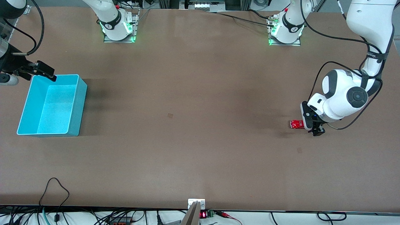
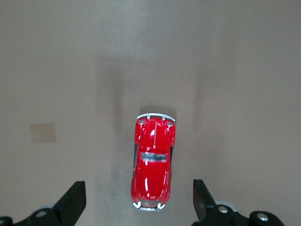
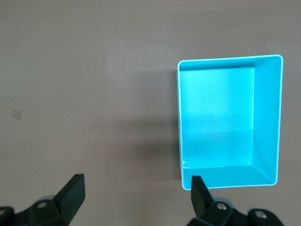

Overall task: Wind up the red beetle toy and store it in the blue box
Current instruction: 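Lower the left gripper over the red car and close on it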

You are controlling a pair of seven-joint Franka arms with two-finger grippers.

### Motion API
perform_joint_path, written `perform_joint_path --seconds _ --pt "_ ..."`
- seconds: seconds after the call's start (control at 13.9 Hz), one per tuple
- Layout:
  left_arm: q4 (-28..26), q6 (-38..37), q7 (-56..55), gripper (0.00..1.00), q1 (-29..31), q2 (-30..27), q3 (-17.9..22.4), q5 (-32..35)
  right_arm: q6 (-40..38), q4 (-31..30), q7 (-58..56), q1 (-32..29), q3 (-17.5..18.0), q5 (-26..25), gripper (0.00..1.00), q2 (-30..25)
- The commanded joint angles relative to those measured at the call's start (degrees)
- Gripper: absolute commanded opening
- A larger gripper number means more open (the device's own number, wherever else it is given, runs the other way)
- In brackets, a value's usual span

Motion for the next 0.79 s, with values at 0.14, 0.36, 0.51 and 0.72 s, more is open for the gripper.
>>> perform_joint_path --seconds 0.14,0.36,0.51,0.72 --pt "-6.6 8.0 1.2 1.00 0.7 -0.7 -0.4 1.3 -0.4 -0.1 0.2 -0.4 0.2 0.0 1.00 -0.8" --pt "-6.5 10.1 1.7 0.93 1.1 0.4 -0.4 1.3 -0.5 -0.1 0.2 -0.4 0.2 0.0 1.00 -0.7" --pt "-6.0 10.8 3.5 0.83 1.1 1.3 -0.4 1.3 -0.4 -0.1 0.2 -0.4 0.2 0.0 1.00 -0.7" --pt "-5.9 12.9 4.7 0.73 1.5 2.3 -0.3 1.3 -0.5 -0.1 0.2 -0.4 0.2 0.0 1.00 -0.7"
